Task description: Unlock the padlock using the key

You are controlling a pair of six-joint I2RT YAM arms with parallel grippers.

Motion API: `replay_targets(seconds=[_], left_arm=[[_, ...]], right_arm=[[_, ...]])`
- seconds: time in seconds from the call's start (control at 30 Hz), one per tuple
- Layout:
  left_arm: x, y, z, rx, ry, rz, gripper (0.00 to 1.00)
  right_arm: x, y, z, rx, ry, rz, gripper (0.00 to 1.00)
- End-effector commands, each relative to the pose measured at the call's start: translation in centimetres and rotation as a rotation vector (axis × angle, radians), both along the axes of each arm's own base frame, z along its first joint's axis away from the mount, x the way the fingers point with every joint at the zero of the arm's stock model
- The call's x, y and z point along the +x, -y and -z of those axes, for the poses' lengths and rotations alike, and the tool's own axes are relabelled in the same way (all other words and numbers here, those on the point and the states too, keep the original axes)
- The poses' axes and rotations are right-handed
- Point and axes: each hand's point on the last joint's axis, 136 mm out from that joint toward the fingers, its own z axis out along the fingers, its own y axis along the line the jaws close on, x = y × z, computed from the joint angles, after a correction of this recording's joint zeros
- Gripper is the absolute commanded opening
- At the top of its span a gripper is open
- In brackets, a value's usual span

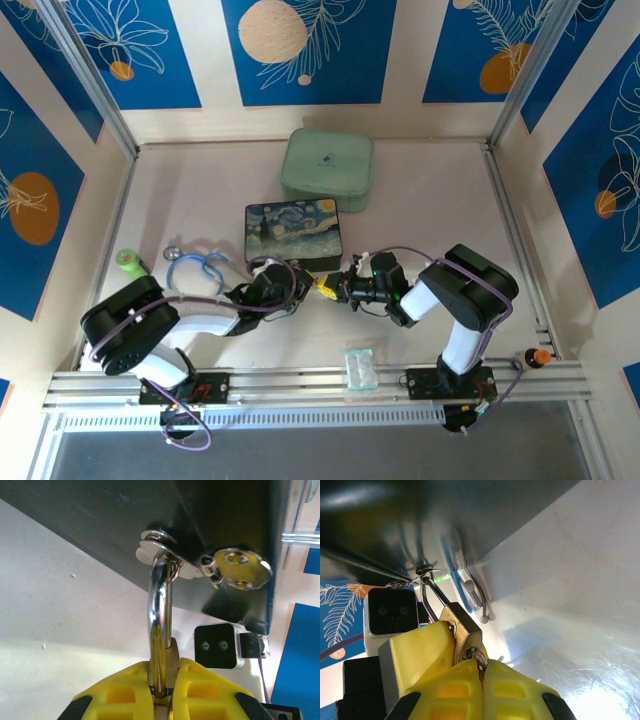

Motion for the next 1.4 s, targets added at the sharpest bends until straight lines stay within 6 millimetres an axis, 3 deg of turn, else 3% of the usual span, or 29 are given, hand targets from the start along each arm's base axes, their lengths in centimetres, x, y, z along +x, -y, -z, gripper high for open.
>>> replay_targets(seconds=[0.0, 0.73, 0.77, 0.9, 1.0, 1.13, 1.37], left_arm=[[-0.9, 5.1, -5.9, -0.194, 0.091, 0.182, 0.0], [-0.8, 4.0, -5.4, -0.122, 0.102, 0.162, 0.0], [-0.8, 3.9, -5.4, -0.116, 0.105, 0.158, 0.0], [-0.3, 3.0, -4.5, -0.064, 0.103, 0.126, 0.0], [0.1, 2.3, -3.8, -0.029, 0.096, 0.105, 0.0], [0.3, 2.3, -3.4, -0.012, 0.096, 0.098, 0.0], [0.4, 1.5, -3.3, 0.009, 0.107, 0.076, 0.0]], right_arm=[[1.3, -0.9, -1.5, 0.026, 0.067, 0.012, 0.0], [0.8, -0.7, -0.8, -0.024, 0.052, 0.012, 0.0], [0.7, -0.7, -0.7, -0.028, 0.053, 0.007, 0.05], [-0.7, 0.4, 1.2, -0.11, -0.015, 0.033, 0.48], [-2.1, 2.1, 2.7, -0.214, -0.055, 0.057, 0.61], [-3.3, 4.0, 2.7, -0.336, -0.013, 0.028, 0.63], [-3.8, 8.1, -1.0, -0.711, 0.265, -0.069, 0.63]])
